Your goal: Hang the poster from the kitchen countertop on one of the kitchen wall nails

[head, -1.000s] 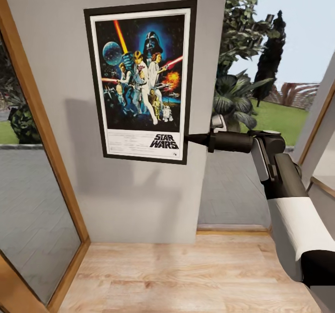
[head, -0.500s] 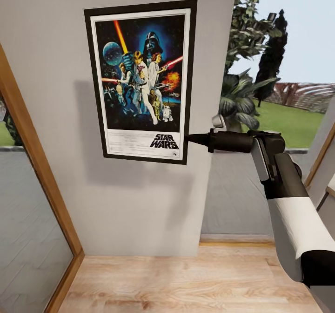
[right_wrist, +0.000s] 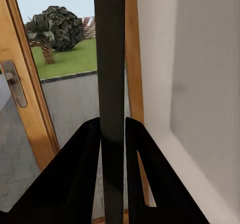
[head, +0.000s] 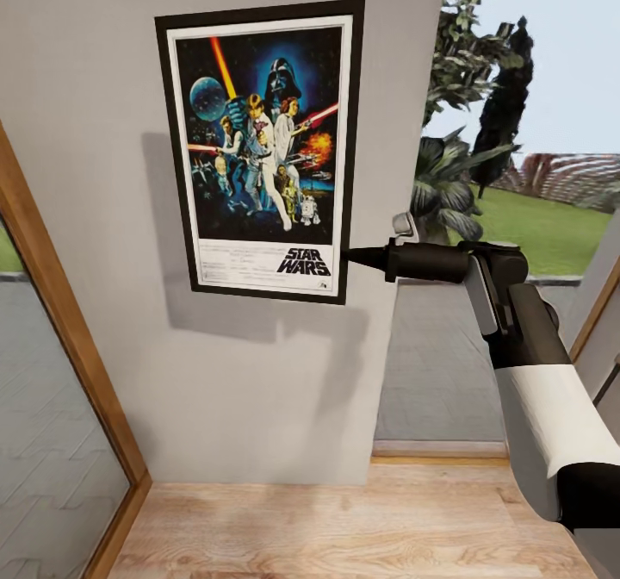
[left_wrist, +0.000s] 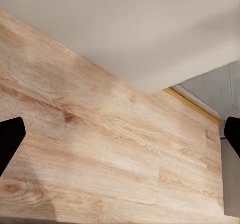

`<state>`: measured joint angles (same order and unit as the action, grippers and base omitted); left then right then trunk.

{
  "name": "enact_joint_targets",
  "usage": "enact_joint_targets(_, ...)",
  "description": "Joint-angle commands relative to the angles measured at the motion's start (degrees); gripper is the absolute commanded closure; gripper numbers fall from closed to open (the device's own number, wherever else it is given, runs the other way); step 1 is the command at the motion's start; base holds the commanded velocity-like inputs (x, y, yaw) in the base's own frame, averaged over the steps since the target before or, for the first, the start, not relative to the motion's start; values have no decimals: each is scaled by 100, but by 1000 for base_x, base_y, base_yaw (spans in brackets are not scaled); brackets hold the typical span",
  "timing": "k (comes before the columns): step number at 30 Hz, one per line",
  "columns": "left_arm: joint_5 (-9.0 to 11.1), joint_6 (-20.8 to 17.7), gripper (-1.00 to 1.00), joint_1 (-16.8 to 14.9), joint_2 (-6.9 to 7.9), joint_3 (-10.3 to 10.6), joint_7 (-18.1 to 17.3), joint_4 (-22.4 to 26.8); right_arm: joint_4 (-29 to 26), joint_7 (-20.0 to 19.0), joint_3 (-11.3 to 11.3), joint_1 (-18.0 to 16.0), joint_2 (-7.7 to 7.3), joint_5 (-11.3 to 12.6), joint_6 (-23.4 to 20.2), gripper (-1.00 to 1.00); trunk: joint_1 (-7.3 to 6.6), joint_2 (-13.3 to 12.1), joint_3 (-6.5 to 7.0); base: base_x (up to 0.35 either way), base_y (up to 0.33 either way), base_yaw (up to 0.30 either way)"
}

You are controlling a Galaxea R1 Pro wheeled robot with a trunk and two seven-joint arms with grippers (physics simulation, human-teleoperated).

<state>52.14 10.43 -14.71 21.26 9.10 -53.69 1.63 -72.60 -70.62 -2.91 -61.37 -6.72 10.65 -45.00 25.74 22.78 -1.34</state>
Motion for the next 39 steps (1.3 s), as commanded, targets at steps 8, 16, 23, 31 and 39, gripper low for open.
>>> enact_joint_targets(8, 33, 39, -100, -6, 1, 48, -10, -5, 3, 6, -10, -7, -3, 42, -53, 100, 4, 14, -14, 2, 0, 0)
enact_joint_targets(16, 33, 39, -100, -6, 3, 48, -10, -5, 37, 21, -16, -7, 61, 42, -61, 100, 4, 14, -14, 0, 0, 0)
enact_joint_targets(23, 33, 39, -100, -6, 9, 48, -10, -5, 43, 31, -16, -12, 177, 42, -55, 100, 4, 14, -14, 0, 0, 0)
enact_joint_targets(31, 33, 39, -100, -6, 10, 48, -10, -5, 44, 32, -16, -13, 188, 42, -53, 100, 4, 14, -14, 0, 0, 0)
enact_joint_targets(39, 33, 39, -100, -6, 10, 48, -10, -5, 44, 38, -16, -17, 199, 40, -63, 100, 4, 14, -14, 0, 0, 0)
